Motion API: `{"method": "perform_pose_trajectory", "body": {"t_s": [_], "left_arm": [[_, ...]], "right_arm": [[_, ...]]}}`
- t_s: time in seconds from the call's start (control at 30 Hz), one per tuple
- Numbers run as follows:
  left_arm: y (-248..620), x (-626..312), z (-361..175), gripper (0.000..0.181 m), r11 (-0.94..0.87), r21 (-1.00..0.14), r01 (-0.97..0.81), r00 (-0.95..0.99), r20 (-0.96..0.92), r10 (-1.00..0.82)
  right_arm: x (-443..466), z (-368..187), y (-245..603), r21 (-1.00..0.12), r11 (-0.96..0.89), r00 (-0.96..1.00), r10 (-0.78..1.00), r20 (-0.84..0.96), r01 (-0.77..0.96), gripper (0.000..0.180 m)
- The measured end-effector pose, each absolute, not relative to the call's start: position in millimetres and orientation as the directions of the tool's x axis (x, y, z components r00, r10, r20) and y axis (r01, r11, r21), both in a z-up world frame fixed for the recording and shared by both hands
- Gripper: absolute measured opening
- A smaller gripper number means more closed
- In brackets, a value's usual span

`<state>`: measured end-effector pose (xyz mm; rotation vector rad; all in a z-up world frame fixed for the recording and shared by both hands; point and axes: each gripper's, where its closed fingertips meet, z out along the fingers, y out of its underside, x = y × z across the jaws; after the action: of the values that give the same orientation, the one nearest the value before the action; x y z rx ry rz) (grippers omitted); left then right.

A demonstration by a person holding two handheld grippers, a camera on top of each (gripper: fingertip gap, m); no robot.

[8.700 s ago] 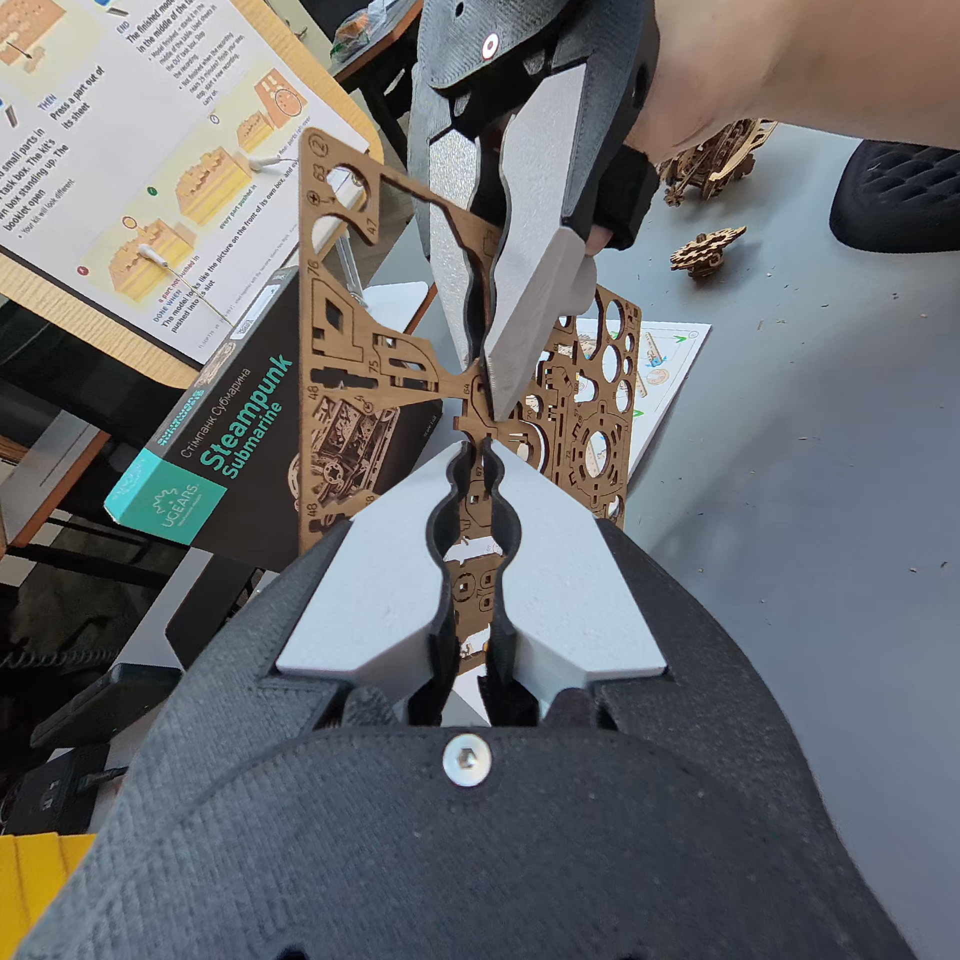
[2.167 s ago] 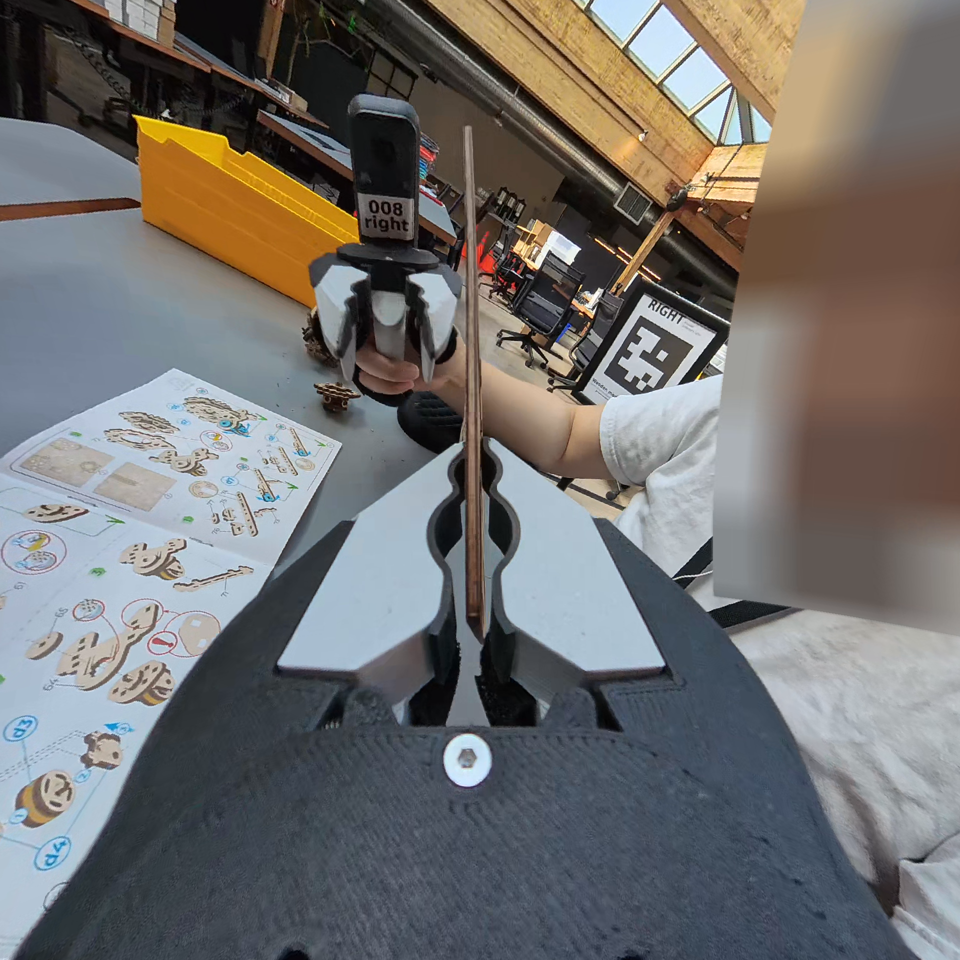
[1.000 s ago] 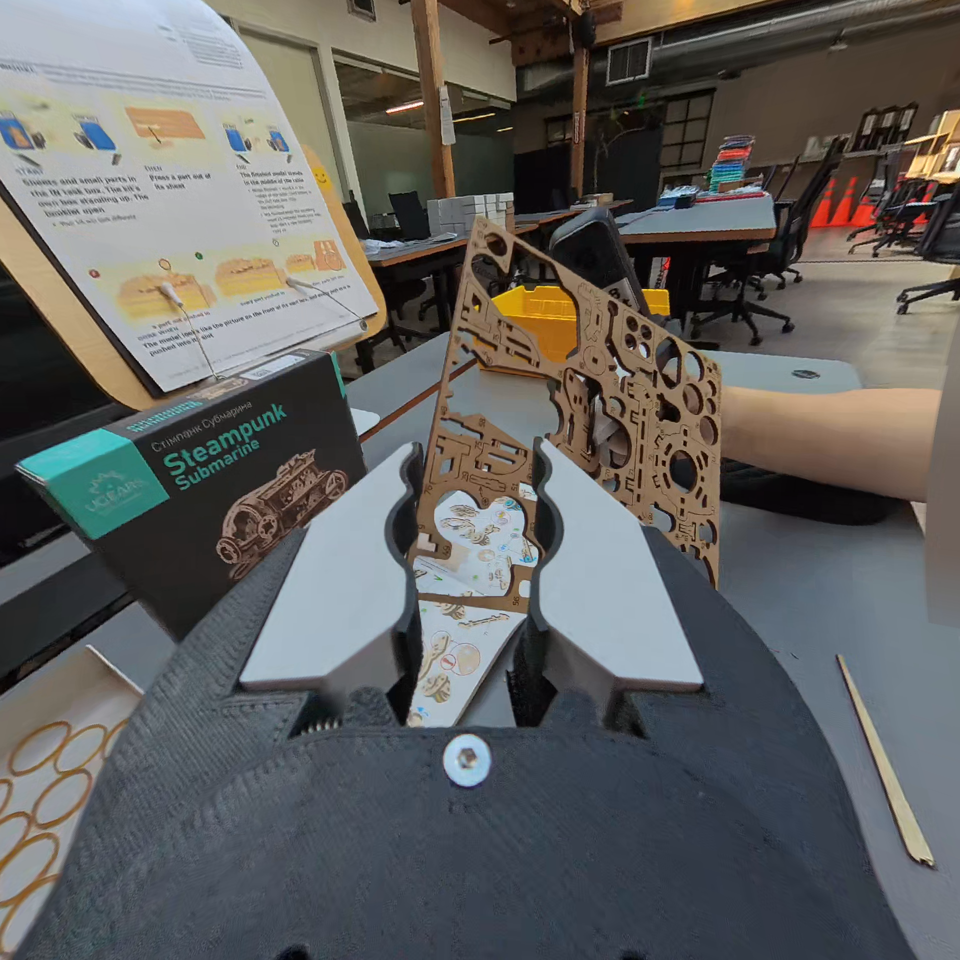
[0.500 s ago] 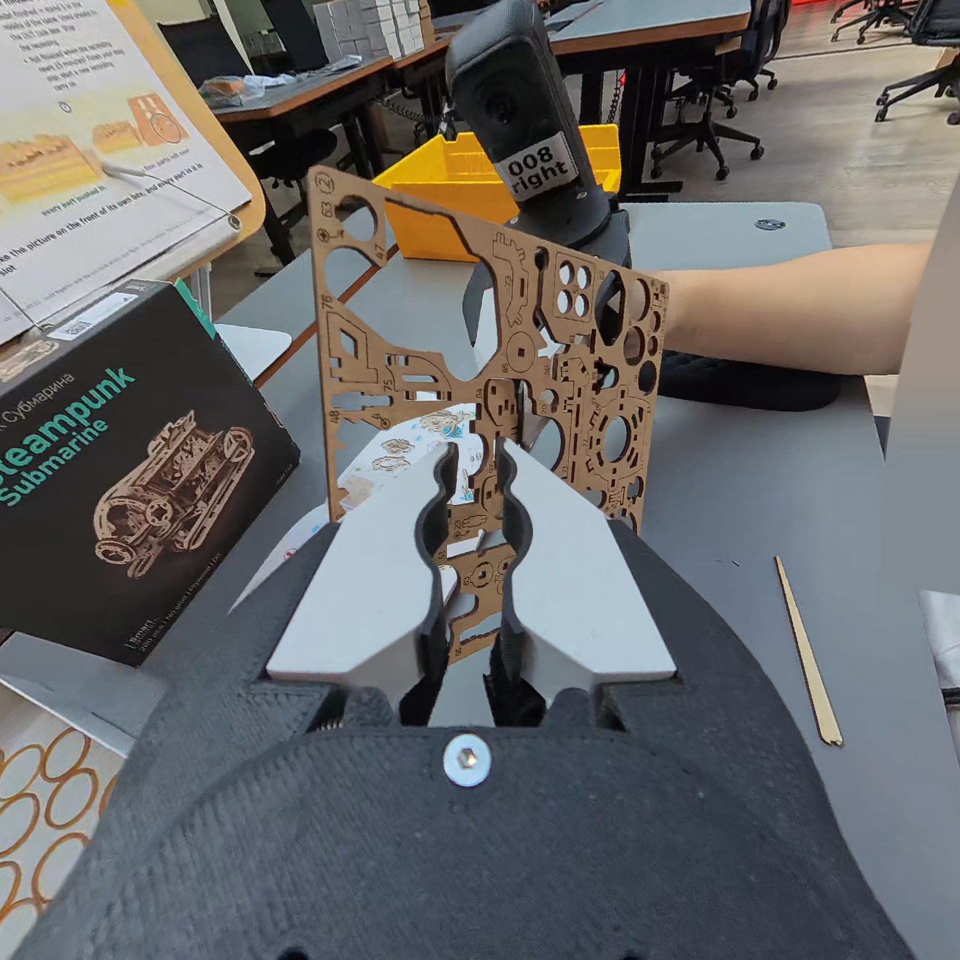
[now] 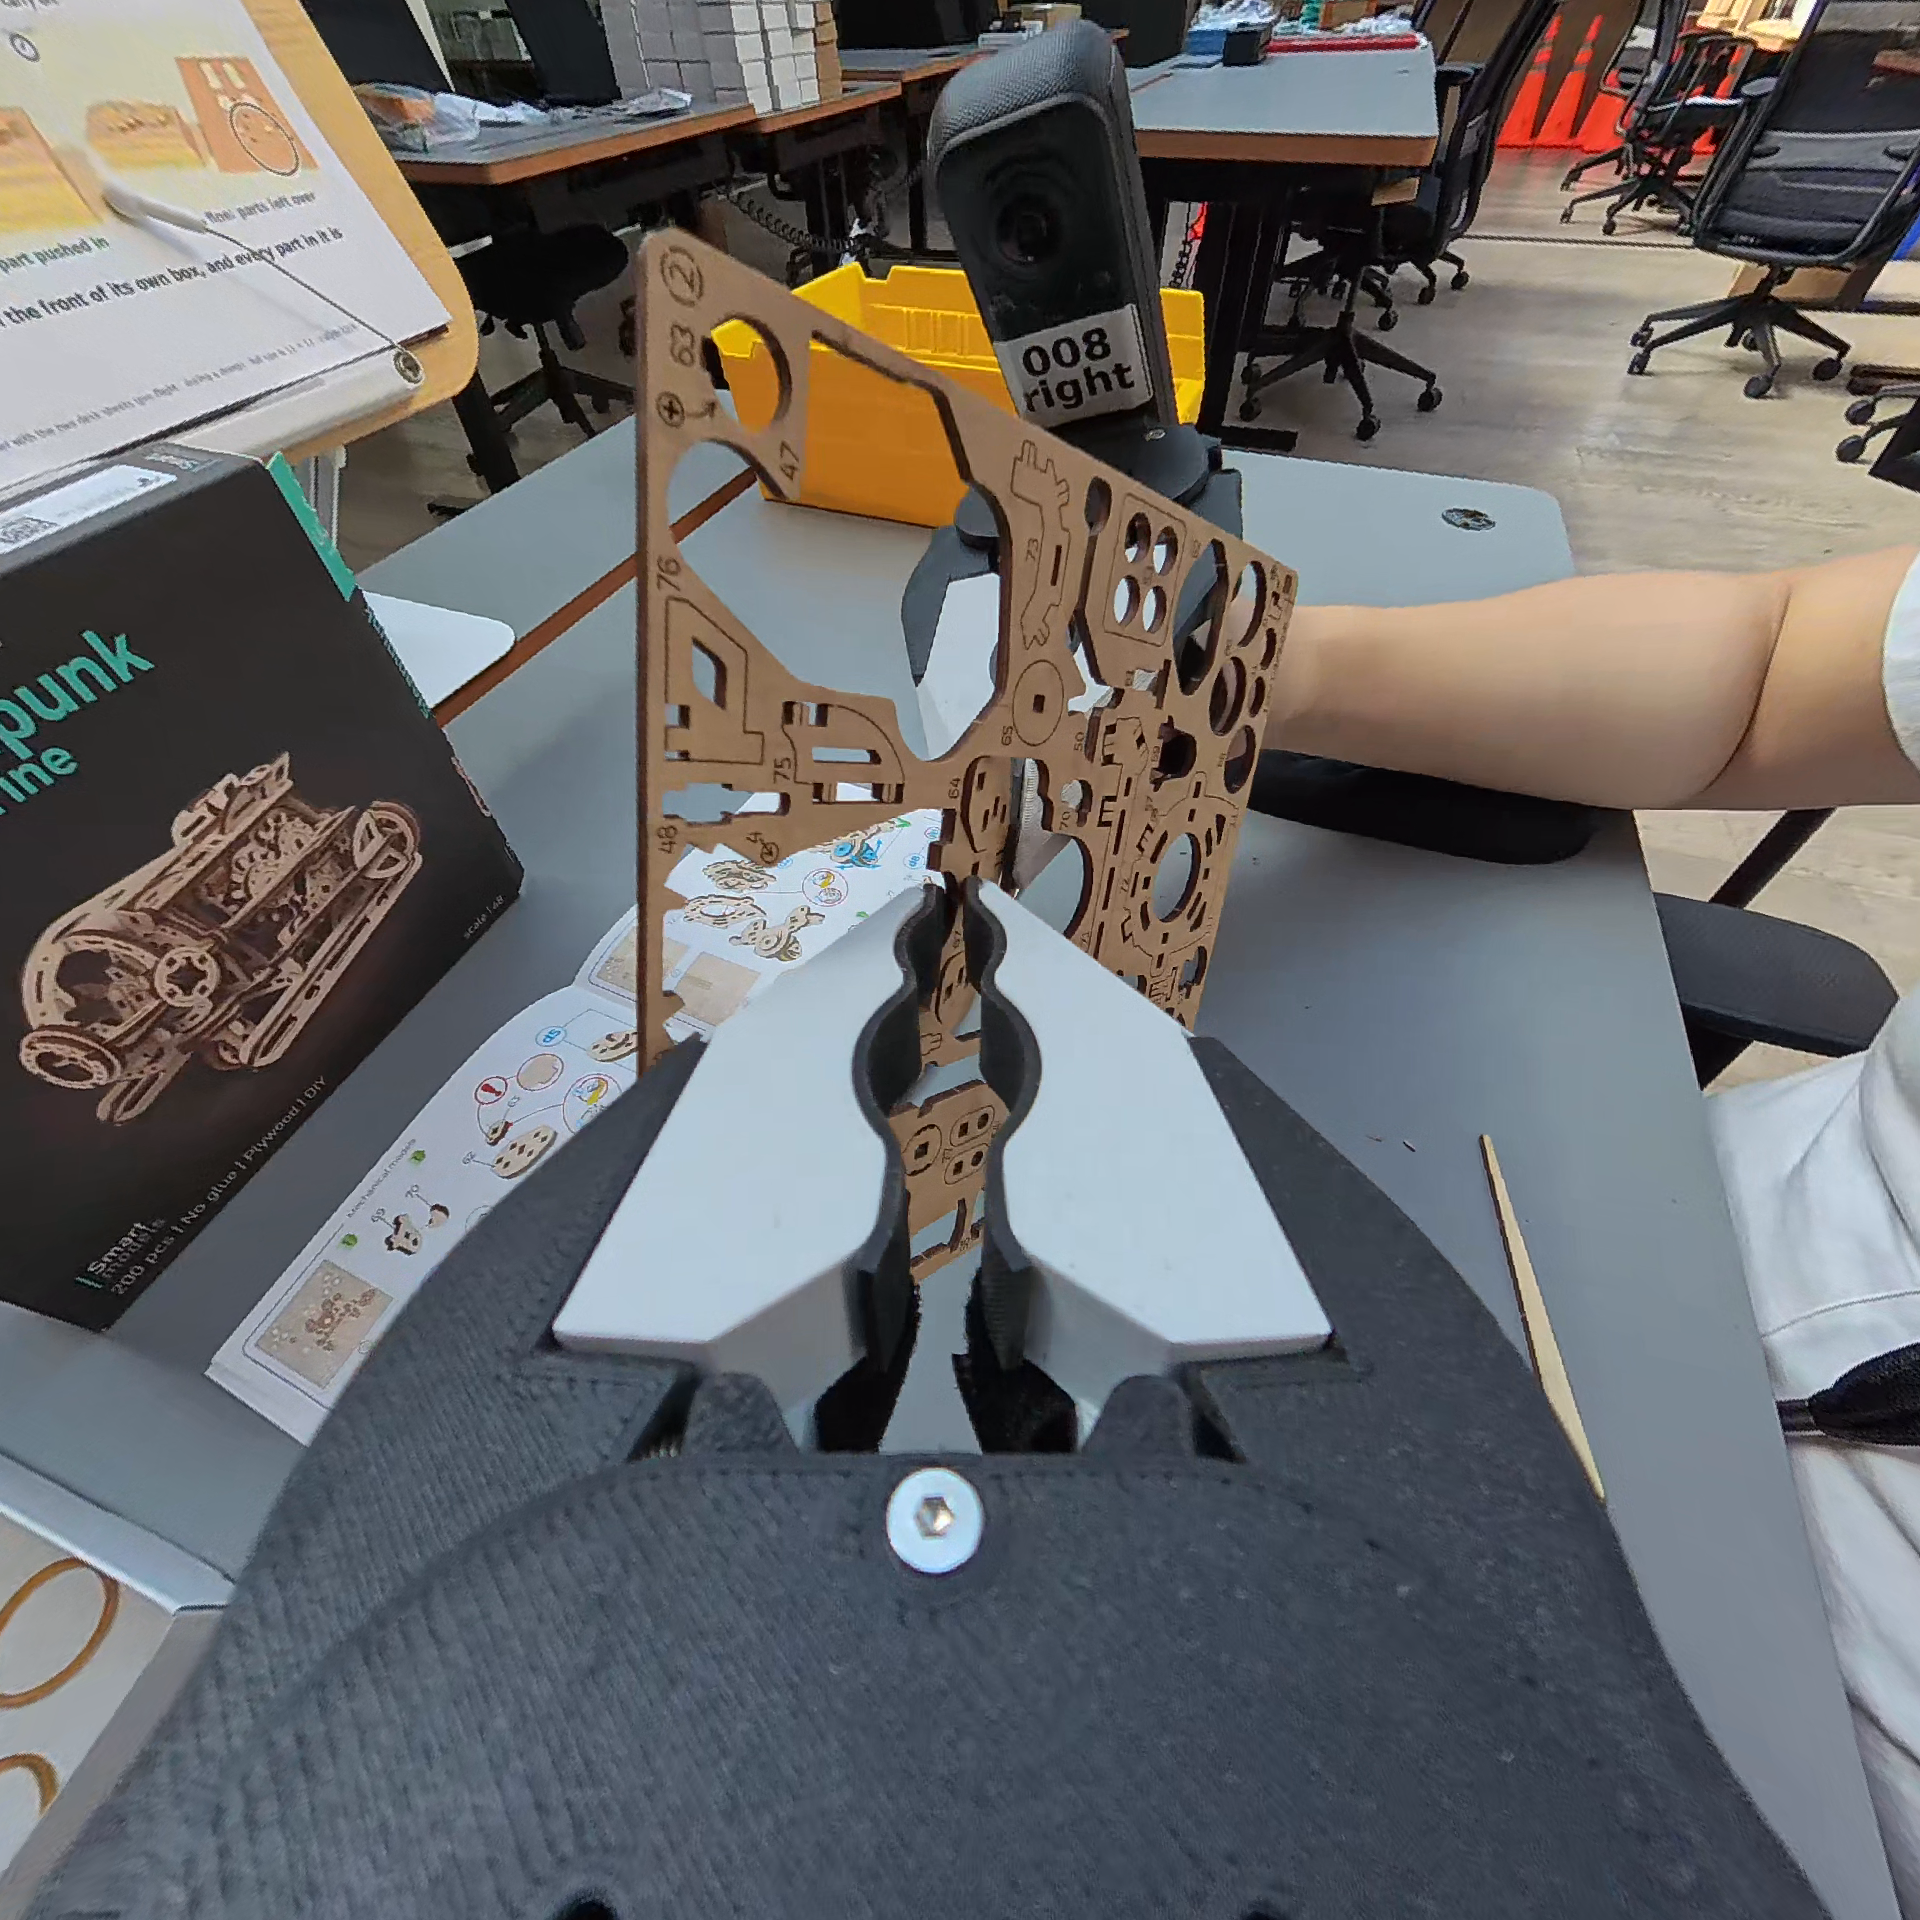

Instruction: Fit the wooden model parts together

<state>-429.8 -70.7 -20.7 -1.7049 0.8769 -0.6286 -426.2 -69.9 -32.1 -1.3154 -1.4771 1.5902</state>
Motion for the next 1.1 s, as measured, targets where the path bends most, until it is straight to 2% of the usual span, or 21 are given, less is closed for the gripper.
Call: {"method": "perform_pose_trajectory", "body": {"t_s": [0.2, 0.37, 0.43, 0.53, 0.8, 0.93, 1.0, 1.1], "left_arm": [[-73, -427, -17, 0.001, -0.162, -0.964, -0.213, 0.568, 0.012, -0.823], [-80, -422, -24, 0.014, -0.192, -0.951, -0.241, 0.524, 0.039, -0.851], [-80, -420, -28, 0.006, -0.191, -0.946, -0.263, 0.520, 0.028, -0.854], [-80, -420, -30, 0.004, -0.198, -0.941, -0.274, 0.522, 0.027, -0.852], [-76, -424, -20, 0.003, -0.203, -0.958, -0.202, 0.543, 0.063, -0.838], [-75, -422, -25, 0.003, -0.215, -0.953, -0.214, 0.548, 0.065, -0.834], [-73, -420, -25, 0.003, -0.220, -0.954, -0.205, 0.553, 0.073, -0.830], [-74, -417, -26, 0.003, -0.239, -0.953, -0.185, 0.539, 0.105, -0.836]], "right_arm": [[-423, -29, -74, -0.957, -0.205, -0.372, 0.888, -0.270, 0.205, 0.000], [-421, -34, -79, -0.966, -0.125, -0.384, 0.900, -0.207, 0.228, 0.000], [-422, -35, -82, -0.965, -0.113, -0.394, 0.897, -0.201, 0.235, 0.000], [-422, -37, -81, -0.966, -0.108, -0.388, 0.901, -0.195, 0.235, 0.000], [-425, -25, -77, -0.966, -0.209, -0.381, 0.889, -0.253, 0.152, 0.005], [-427, -20, -66, -0.951, -0.287, -0.351, 0.883, -0.311, 0.119, 0.014], [-425, -20, -68, -0.953, -0.279, -0.371, 0.878, -0.304, 0.119, 0.007], [-425, -24, -72, -0.961, -0.236, -0.371, 0.887, -0.273, 0.143, 0.005]]}}
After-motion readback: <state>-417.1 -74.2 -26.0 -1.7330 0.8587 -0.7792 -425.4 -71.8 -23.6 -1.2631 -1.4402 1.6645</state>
